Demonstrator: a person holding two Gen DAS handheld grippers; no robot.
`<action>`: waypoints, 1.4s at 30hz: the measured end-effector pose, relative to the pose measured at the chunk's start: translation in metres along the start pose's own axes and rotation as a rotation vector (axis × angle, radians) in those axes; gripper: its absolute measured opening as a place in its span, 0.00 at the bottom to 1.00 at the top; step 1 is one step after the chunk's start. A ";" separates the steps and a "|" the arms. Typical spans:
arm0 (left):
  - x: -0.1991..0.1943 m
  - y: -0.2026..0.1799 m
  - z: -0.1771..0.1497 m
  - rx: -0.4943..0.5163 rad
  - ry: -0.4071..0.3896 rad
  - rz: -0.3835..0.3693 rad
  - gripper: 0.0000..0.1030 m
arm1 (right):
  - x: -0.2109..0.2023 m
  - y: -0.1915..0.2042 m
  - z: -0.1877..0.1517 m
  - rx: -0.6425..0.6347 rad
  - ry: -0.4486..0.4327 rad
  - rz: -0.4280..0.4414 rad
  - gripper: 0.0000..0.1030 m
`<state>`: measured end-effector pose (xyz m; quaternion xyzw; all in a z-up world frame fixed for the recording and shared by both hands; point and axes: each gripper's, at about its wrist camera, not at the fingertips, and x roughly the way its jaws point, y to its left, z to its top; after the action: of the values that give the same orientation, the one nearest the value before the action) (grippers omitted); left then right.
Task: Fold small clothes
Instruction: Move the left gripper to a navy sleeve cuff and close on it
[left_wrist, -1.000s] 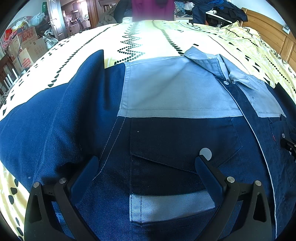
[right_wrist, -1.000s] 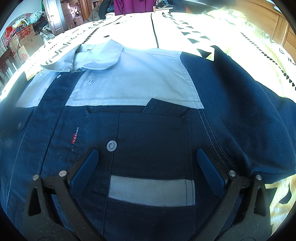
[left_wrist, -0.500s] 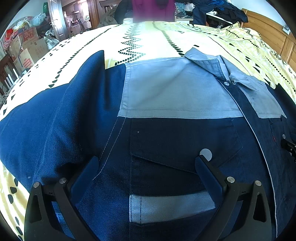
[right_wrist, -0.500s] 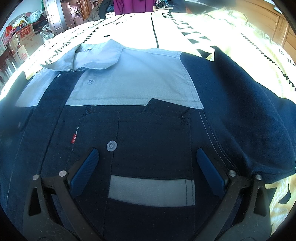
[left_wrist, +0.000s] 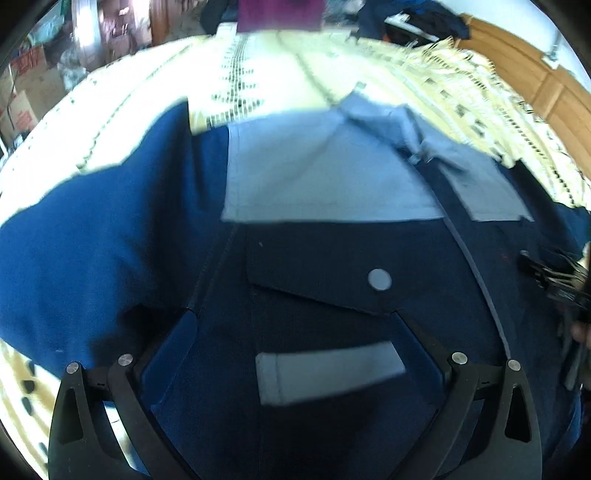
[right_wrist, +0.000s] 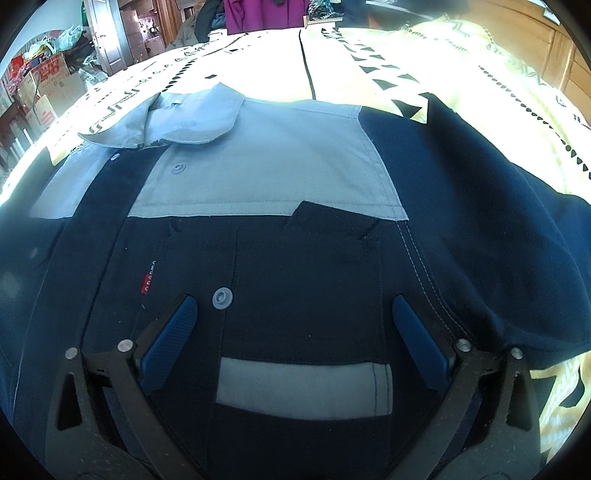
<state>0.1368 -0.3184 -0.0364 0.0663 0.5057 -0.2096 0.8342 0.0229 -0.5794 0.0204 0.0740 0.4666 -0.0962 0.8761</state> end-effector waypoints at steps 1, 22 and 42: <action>-0.016 0.002 -0.001 0.020 -0.061 0.009 1.00 | 0.000 0.000 0.000 0.000 0.000 -0.001 1.00; -0.112 0.429 -0.074 -0.967 -0.202 -0.090 1.00 | 0.002 0.001 0.001 0.004 -0.006 -0.003 1.00; -0.067 0.409 -0.006 -0.814 -0.377 -0.153 0.31 | 0.002 -0.002 0.005 0.015 -0.013 0.010 1.00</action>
<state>0.2751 0.0721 -0.0225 -0.3441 0.3896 -0.0633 0.8520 0.0272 -0.5825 0.0214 0.0823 0.4599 -0.0960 0.8789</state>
